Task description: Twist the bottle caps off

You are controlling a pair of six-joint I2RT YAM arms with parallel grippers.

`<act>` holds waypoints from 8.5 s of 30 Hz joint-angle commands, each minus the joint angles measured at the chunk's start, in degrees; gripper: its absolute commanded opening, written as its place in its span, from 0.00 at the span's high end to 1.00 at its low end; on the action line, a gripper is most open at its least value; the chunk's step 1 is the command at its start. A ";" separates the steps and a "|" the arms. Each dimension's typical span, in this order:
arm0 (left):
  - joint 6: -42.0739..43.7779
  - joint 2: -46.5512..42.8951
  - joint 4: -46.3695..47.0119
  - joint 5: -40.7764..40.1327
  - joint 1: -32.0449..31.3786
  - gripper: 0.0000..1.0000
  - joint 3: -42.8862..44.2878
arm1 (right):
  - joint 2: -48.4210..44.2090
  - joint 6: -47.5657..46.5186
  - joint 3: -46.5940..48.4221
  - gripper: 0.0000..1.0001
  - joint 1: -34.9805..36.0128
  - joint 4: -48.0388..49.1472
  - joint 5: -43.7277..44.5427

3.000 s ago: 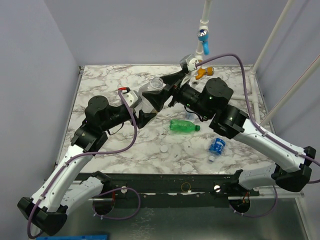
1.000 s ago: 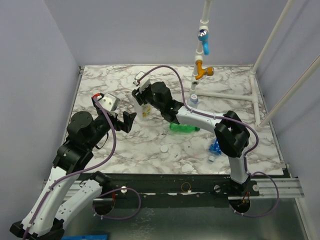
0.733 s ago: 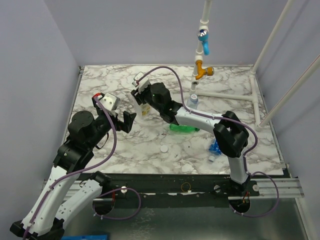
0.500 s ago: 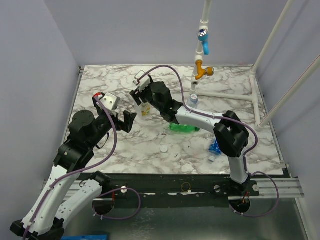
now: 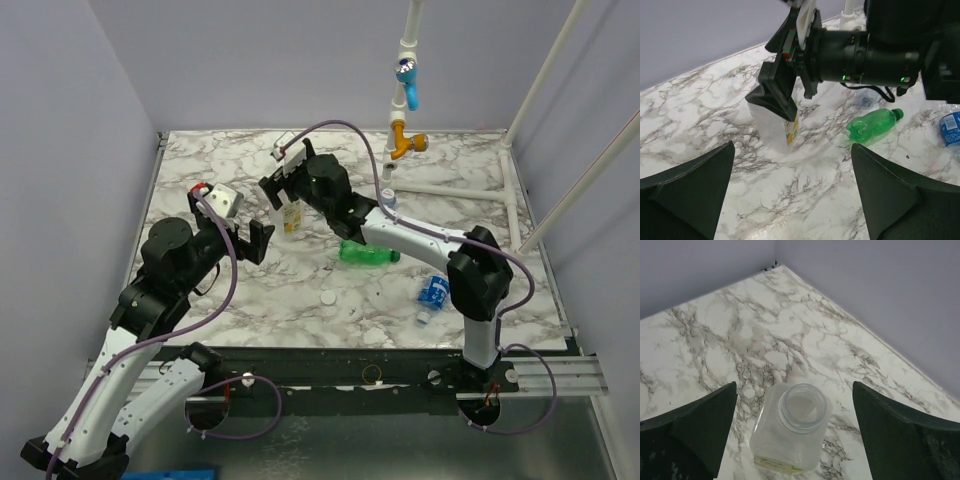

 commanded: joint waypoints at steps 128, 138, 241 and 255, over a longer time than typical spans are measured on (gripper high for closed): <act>-1.43 24.10 25.74 16.88 -16.92 0.03 12.64 | -40.07 24.42 4.69 0.99 -0.06 -31.13 -5.40; 0.28 24.49 20.26 25.42 -16.83 0.50 13.95 | -39.82 23.22 3.37 0.99 -0.02 -28.54 -14.63; 4.48 21.94 24.13 3.88 -16.71 1.00 13.16 | -31.73 25.70 17.92 0.57 -0.07 -40.36 -3.99; -5.01 20.33 20.99 18.30 -16.66 1.00 16.91 | -35.74 20.44 16.10 0.99 -0.05 -34.36 -23.75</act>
